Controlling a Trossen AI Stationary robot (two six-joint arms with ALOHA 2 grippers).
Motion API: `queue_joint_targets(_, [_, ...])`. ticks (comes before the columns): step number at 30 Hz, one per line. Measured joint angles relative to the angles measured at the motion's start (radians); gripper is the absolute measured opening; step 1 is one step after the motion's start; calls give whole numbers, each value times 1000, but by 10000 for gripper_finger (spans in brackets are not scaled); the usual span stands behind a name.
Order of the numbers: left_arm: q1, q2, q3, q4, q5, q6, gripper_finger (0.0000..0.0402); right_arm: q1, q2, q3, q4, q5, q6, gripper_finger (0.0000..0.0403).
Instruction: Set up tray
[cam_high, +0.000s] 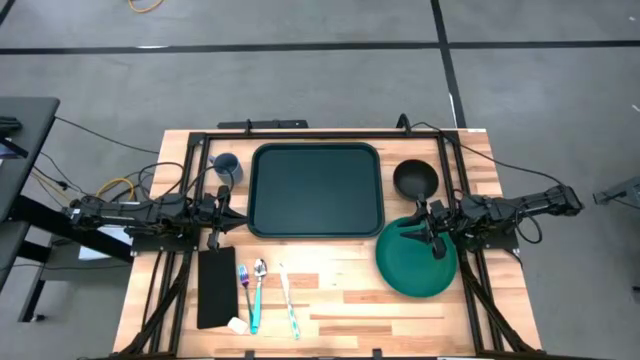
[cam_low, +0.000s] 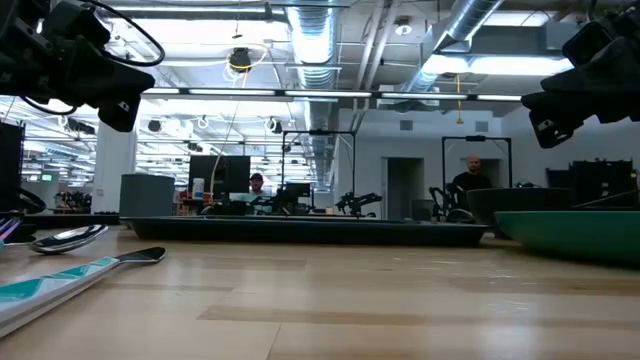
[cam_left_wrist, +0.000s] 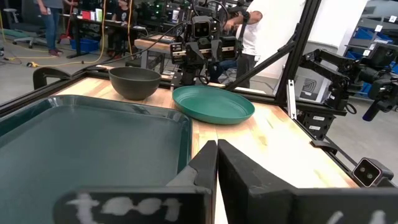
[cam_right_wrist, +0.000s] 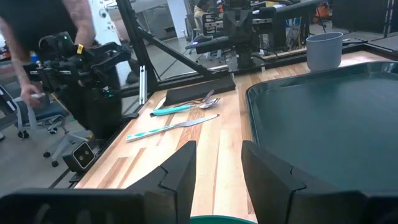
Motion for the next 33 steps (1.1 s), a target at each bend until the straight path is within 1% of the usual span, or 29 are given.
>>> queue_joint_targets(9, [0,0,0,0,0,0,0,0,0,0,0,0,0,121])
queue_joint_targets(11, [0,0,0,6,1,-40,0,0,0,0,0,0,0,121])
queue_joint_targets(13, [0,0,-1,10,20,-158,0,0,0,0,0,0,0,121])
queue_joint_targets(15, [0,-1,-1,14,41,-322,0,0,0,0,0,0,0,121])
queue_joint_targets(19, [-1,0,-2,19,-1,-651,0,0,0,0,0,0,0,121])
queue_joint_targets(21, [0,-2,-2,19,-15,-746,0,0,0,0,0,0,0,121])
queue_joint_targets(23, [0,-1,-2,17,-18,-800,0,0,0,0,0,0,0,121])
queue_joint_targets(26, [-1,-1,-2,17,-72,-875,0,0,0,0,0,0,0,121])
queue_joint_targets(28, [-1,-1,-1,28,-136,-939,0,0,0,0,0,0,0,121])
queue_joint_targets(31, [-1,-1,-1,37,-256,-937,0,0,0,0,0,0,0,121])
queue_joint_targets(33, [0,-1,0,40,-307,-919,0,0,0,0,0,0,0,121])
